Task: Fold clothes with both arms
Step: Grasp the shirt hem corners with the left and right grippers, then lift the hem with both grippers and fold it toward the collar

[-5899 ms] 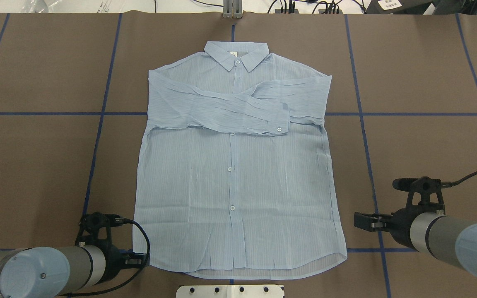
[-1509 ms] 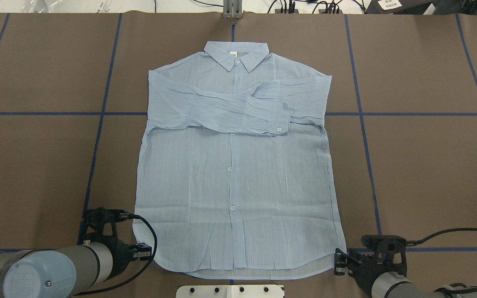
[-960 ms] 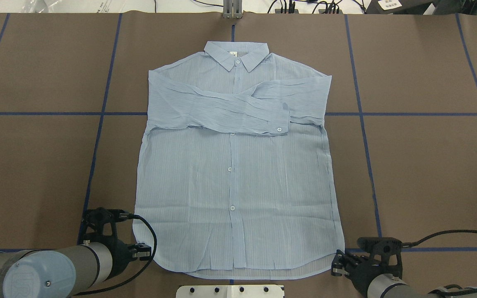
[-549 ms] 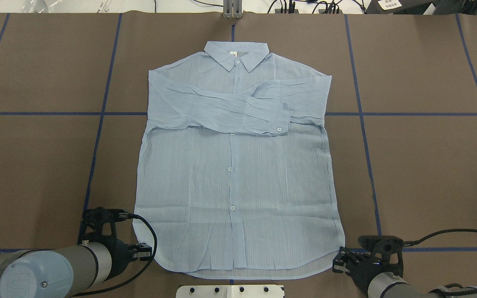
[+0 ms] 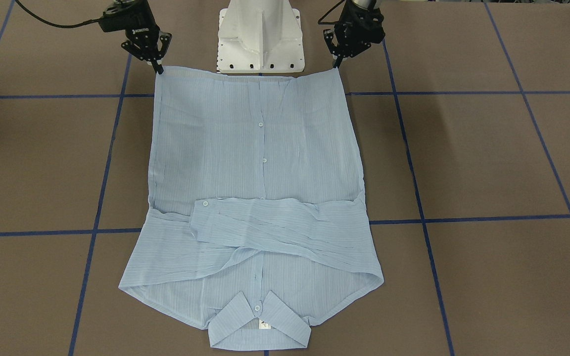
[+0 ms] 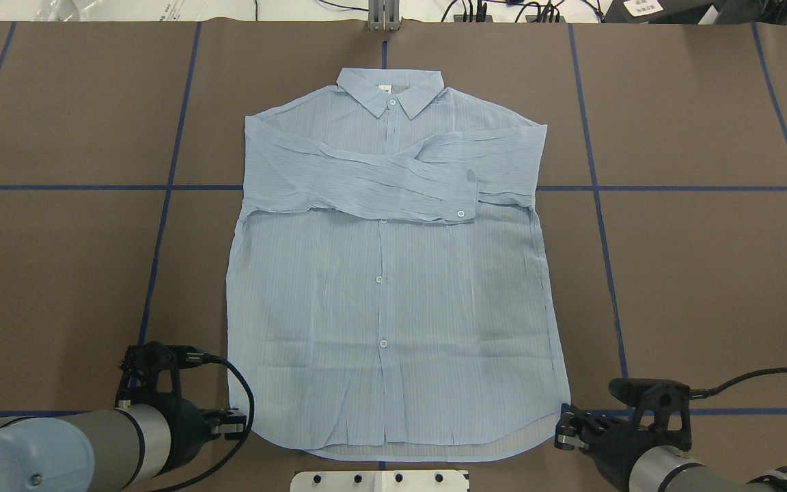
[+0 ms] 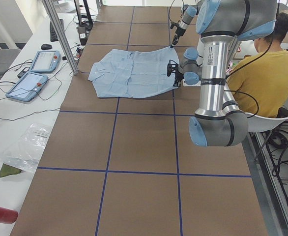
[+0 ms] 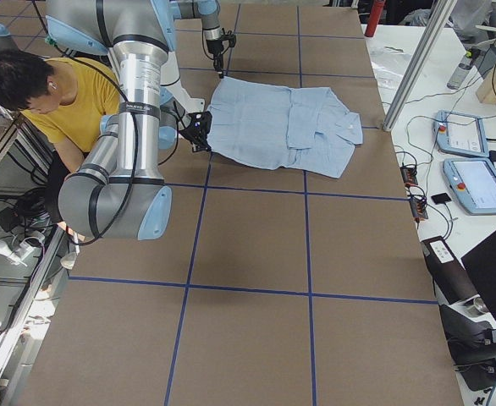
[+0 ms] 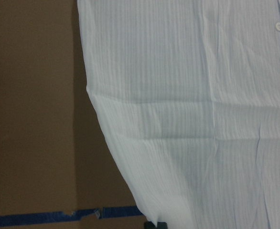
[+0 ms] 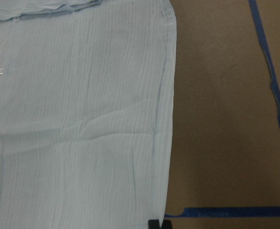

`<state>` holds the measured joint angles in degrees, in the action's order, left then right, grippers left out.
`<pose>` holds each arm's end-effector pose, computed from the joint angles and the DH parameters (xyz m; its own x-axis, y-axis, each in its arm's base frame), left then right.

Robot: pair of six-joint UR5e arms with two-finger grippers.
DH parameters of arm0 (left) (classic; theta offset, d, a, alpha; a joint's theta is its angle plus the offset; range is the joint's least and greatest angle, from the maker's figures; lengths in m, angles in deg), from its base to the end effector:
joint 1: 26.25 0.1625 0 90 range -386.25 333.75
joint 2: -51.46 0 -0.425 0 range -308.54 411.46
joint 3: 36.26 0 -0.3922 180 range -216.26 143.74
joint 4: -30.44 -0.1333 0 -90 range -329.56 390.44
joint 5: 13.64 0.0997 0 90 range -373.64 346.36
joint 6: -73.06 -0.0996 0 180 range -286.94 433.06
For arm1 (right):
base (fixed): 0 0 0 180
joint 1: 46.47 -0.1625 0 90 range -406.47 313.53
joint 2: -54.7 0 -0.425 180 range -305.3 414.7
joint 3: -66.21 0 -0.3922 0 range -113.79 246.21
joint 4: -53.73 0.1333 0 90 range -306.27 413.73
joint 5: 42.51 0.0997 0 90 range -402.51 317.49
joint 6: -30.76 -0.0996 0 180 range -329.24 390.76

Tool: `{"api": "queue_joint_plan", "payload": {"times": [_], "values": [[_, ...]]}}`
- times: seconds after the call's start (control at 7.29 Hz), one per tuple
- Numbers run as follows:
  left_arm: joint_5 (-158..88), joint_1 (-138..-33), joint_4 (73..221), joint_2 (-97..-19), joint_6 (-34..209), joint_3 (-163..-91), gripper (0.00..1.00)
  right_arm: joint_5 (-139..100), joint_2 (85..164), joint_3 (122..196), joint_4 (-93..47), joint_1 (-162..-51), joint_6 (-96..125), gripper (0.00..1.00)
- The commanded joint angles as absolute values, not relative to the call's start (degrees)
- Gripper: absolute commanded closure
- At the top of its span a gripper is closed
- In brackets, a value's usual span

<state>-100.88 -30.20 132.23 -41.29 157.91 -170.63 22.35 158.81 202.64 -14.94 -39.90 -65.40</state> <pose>0.4134 -0.1670 0.2656 0.5229 0.0538 -0.8507 0.0633 0.9928 0.1016 -0.3773 -0.1333 0.3381 0.5601 0.0333 0.8278 -0.2982 0.9403 0.1639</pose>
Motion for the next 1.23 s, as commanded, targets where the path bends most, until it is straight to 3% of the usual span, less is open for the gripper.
{"api": "queue_joint_plan", "payload": {"times": [0.0,0.27,0.55,0.82,1.1], "values": [[-105.99,-25.83,122.59,-41.26,158.05,-182.98,1.0,27.26,162.1,214.09,-19.99,-35.69,-65.4,1.0],[-108.12,-26.24,118.17,-41.7,157.88,-187.78,1.0,30.43,160.53,220.96,-27.62,-34.96,-65.4,1.0],[-107.51,-30.71,114.04,-42.49,157.35,-184.38,1.0,30.0,157.55,220.11,-32.2,-40.29,-64.87,1.0],[-107.25,-40.96,114.02,-47.12,150.7,-177.1,1.0,30.17,144.69,213.65,-37.74,-48.98,-64.61,1.0],[-98.24,-45.22,114.02,-56.77,150.32,-167.62,1.0,29.91,128.95,204.33,-42.14,-56.02,-63.82,1.0]]}}
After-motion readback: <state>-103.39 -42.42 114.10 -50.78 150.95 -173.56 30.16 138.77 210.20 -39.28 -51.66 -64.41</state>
